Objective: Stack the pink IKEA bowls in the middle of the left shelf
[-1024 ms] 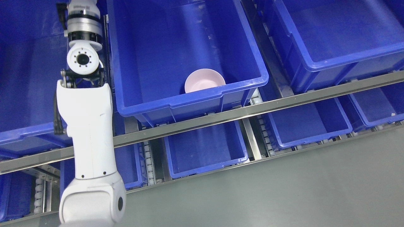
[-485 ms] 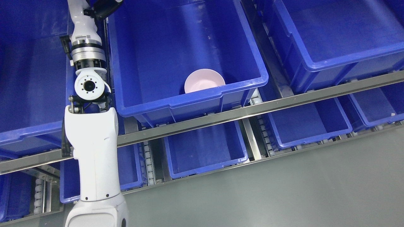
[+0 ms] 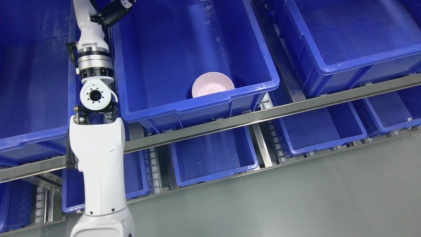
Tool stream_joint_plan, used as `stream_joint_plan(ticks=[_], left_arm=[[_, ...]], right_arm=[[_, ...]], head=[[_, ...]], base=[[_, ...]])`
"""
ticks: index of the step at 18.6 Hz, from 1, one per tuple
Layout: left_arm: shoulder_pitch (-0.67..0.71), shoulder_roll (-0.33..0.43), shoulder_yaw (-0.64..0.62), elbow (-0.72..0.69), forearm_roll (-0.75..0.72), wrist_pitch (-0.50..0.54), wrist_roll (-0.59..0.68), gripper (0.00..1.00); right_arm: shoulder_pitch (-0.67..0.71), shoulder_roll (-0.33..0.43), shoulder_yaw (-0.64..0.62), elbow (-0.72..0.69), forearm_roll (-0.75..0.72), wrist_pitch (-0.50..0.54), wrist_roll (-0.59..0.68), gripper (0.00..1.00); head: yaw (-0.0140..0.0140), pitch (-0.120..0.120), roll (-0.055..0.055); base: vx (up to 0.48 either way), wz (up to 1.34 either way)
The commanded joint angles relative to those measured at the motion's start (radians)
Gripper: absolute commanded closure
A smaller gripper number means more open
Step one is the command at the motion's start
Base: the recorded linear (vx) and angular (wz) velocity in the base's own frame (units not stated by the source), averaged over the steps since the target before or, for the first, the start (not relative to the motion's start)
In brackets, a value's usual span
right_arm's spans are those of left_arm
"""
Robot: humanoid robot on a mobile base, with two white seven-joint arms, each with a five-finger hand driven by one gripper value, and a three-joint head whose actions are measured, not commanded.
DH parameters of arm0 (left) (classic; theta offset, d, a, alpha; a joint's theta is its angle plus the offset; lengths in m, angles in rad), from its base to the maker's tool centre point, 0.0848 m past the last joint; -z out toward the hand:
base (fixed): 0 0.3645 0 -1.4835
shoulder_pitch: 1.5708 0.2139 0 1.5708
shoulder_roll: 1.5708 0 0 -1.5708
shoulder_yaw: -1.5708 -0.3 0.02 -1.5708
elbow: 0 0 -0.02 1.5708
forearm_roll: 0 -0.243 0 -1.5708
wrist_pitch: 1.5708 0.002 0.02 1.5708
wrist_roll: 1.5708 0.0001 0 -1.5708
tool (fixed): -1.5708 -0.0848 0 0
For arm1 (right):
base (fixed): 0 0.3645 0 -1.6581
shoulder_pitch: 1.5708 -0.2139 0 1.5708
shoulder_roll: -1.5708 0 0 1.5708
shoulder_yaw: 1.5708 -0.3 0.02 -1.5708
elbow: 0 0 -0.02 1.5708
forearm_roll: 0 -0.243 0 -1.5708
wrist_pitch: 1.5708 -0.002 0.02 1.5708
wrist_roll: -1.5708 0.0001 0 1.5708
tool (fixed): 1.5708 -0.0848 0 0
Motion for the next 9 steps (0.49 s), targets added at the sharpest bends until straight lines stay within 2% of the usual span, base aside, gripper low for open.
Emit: stream_joint_plan(ticks=[1,9], left_arm=[[0.007,0.015,-0.009,-0.037,0.002,0.002,-0.003,0.0],[0.005,0.015,-0.009,-0.037,0.002,0.002,-0.003,0.0]], right_arm=[[0.0,-0.017,-0.011,0.0,0.008,0.0,0.001,0.0],[0.0,-0.017,-0.011,0.0,0.008,0.0,0.001,0.0]], head=[[0.0,0.0,0.0],[0.0,0.0,0.0]], base=[[0.004,-0.01],[0.001,-0.02]])
